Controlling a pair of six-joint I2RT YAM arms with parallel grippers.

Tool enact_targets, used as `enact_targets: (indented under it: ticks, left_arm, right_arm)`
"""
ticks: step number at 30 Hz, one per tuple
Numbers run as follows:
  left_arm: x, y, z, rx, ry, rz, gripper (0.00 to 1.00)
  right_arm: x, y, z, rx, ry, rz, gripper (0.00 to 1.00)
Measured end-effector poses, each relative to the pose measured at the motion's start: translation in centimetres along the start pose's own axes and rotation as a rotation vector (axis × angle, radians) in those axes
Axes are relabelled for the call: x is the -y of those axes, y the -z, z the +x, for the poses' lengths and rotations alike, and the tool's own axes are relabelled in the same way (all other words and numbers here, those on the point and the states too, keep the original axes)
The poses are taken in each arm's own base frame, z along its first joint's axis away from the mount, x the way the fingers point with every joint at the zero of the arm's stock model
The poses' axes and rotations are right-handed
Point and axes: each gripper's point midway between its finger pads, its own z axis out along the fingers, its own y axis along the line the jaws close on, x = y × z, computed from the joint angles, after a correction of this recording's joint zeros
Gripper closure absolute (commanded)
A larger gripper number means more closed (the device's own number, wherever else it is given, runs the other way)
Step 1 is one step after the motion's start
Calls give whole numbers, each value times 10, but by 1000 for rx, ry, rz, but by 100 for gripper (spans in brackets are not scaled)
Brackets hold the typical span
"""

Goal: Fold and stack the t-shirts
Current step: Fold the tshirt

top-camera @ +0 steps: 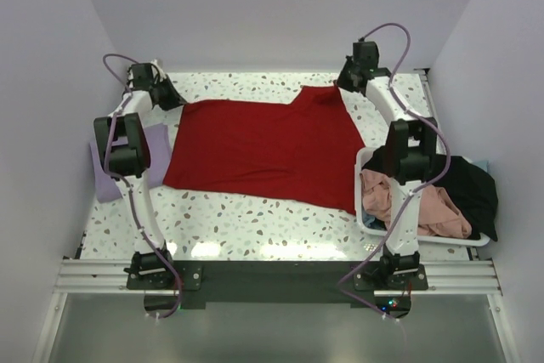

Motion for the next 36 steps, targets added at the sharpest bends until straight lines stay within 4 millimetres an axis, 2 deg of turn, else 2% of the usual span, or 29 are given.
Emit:
enact_targets:
  ticks: [6, 11, 14, 17, 21, 24, 27, 28, 30, 31, 33, 36]
  left_arm:
    - [-13, 21, 34, -59, -20, -62, 100]
    - [-12, 48, 43, -57, -45, -97, 100]
    - [-12, 63, 43, -43, -57, -124, 100]
    - [-11, 72, 43, -33, -67, -138, 100]
    - [-12, 74, 43, -33, -77, -145, 100]
    - [-14, 74, 48, -45, -78, -148, 100]
    - [-14, 74, 49, -49, -77, -145, 100]
    - [-13, 74, 49, -50, -77, -144, 100]
    - [-13, 74, 50, -54, -76, -143, 100]
    - [-13, 74, 50, -54, -76, -142, 100]
    - [-13, 74, 50, -55, -76, -143, 100]
    - [-13, 74, 50, -55, -82, -142, 100]
  right_arm:
    - [-2, 66, 18, -28, 23, -21, 100]
    - [-10, 117, 30, -23, 40, -57, 100]
    - [-7, 138, 49, -43, 50, -60, 100]
    - [1, 145, 71, -78, 58, -46, 100]
    - [10, 133, 83, -112, 63, -4, 100]
    - [9, 113, 76, -107, 62, 22, 98]
    - [1, 80, 59, -80, 50, 41, 87]
    - [-1, 67, 55, -70, 44, 51, 77]
    - [-3, 44, 50, -60, 34, 69, 71]
    - [-3, 32, 49, -58, 33, 83, 63]
    - [1, 12, 51, -60, 25, 116, 54]
    - [9, -11, 54, -64, 19, 161, 53]
